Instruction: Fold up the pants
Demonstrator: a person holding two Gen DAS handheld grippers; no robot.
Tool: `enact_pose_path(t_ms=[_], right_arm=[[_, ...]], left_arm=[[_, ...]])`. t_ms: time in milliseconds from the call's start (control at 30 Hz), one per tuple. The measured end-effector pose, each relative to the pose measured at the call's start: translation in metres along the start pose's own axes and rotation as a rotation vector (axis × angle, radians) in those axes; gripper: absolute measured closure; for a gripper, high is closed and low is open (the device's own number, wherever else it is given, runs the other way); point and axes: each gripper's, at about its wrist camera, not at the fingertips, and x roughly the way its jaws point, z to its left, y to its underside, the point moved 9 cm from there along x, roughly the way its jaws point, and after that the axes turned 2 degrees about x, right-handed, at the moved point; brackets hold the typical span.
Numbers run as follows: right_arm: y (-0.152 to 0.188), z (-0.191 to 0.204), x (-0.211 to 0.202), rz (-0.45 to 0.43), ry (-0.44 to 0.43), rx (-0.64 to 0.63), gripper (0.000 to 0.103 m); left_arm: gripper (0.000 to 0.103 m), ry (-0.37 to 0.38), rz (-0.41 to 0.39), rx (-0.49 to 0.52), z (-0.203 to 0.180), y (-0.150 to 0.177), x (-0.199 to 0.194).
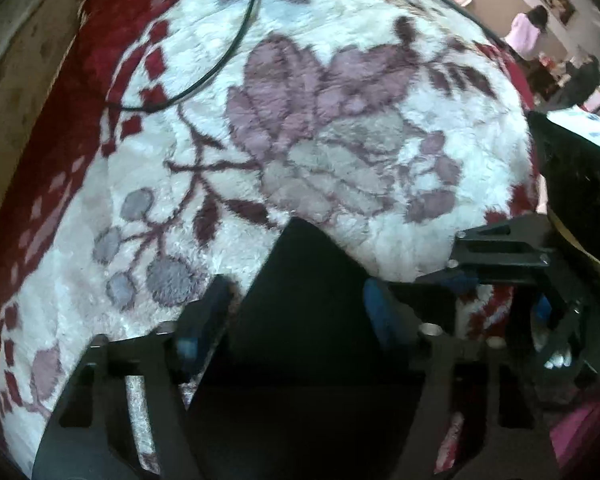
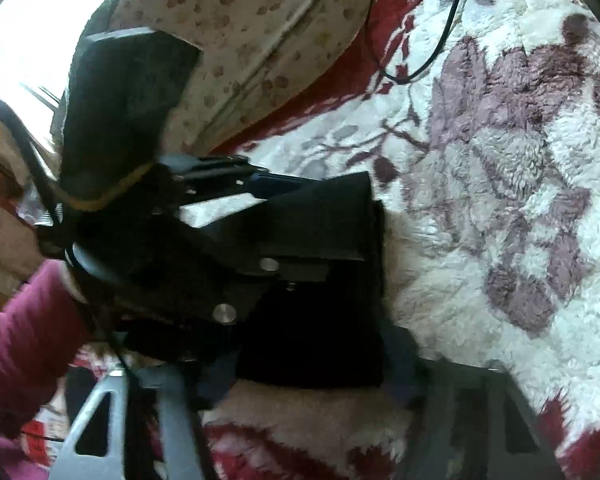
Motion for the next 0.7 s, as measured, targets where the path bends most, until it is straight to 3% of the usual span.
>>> enact_pose_path(t_ms=[67, 100, 133, 333, 467, 700], right_arm=[[-0.002, 0.002, -0.001, -0.01, -0.026, 0.01, 0.075], [-0.003, 0.003, -0.001, -0.007, -0.048, 0.015, 0.08], [-0.003, 0.005, -0.002, -0.006, -0.058, 0.009, 0.081], [-0.016, 0.032, -0.022, -0.104, -0.115, -0.02, 0.084], [-0.029, 0.059, -0.041, -0.163, -0.159, -0.059, 0.085], [-0.044, 0.147, -0.059, -0.209, -0.251, -0.217, 0.085]], left_arm=[[0.068, 0.0, -0.026, -0.025, 0.003, -0.001, -0.005], [0.082, 0.008, -0.034, -0.044, 0.005, -0.001, -0.008], [0.089, 0.02, -0.043, -0.065, 0.007, 0.0, -0.012], [0.093, 0.007, -0.157, -0.093, 0.004, 0.001, -0.055], [0.093, -0.008, -0.259, -0.128, 0.009, 0.003, -0.111], [0.093, -0.068, -0.405, -0.203, 0.017, 0.035, -0.194]])
